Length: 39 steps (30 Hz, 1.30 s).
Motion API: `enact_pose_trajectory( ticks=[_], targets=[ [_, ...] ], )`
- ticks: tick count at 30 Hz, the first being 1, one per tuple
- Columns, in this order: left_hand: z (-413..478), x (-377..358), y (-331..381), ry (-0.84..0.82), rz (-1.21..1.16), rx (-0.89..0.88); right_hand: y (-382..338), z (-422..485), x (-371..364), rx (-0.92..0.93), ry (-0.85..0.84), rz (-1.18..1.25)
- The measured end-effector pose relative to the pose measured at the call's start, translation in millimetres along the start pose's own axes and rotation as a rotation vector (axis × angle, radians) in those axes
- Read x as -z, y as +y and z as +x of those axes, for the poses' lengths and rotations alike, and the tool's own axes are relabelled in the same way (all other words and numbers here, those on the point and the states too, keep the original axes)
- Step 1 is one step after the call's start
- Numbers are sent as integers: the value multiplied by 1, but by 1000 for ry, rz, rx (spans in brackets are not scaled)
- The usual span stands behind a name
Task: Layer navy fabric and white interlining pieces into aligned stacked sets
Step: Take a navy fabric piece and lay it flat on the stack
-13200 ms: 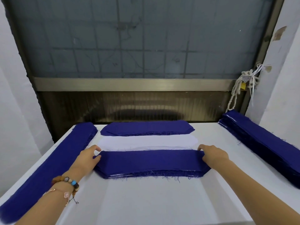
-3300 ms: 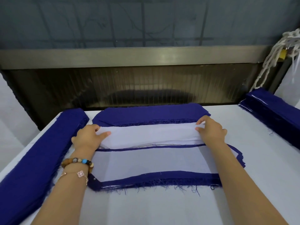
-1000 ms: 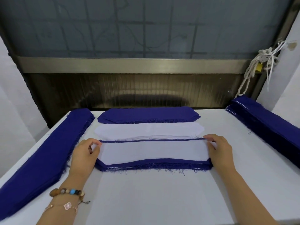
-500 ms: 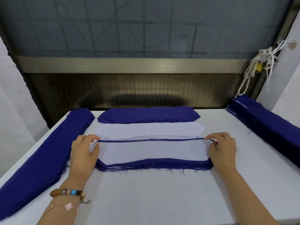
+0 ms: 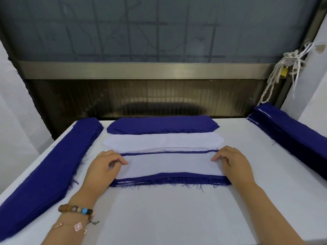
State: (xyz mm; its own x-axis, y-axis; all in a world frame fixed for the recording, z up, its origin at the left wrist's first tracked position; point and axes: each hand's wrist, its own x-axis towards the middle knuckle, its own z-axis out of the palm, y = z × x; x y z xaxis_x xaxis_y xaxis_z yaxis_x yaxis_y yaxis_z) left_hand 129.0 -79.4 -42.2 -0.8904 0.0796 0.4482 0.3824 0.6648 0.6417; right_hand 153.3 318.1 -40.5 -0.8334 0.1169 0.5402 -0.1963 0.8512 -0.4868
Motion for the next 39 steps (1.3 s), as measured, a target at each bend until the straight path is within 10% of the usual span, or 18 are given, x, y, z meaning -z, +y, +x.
enact_pose_trajectory(
  ticks=[10, 18, 39],
  targets=[
    [48, 9, 47, -251, 708, -160, -42, 45, -4, 138, -235, -657],
    [131, -60, 68, -175, 494, -100, -65, 111, -74, 163, -256, -298],
    [203, -155, 38, -33, 674, -96, -68, 189, -155, 39, -289, -339]
  ],
)
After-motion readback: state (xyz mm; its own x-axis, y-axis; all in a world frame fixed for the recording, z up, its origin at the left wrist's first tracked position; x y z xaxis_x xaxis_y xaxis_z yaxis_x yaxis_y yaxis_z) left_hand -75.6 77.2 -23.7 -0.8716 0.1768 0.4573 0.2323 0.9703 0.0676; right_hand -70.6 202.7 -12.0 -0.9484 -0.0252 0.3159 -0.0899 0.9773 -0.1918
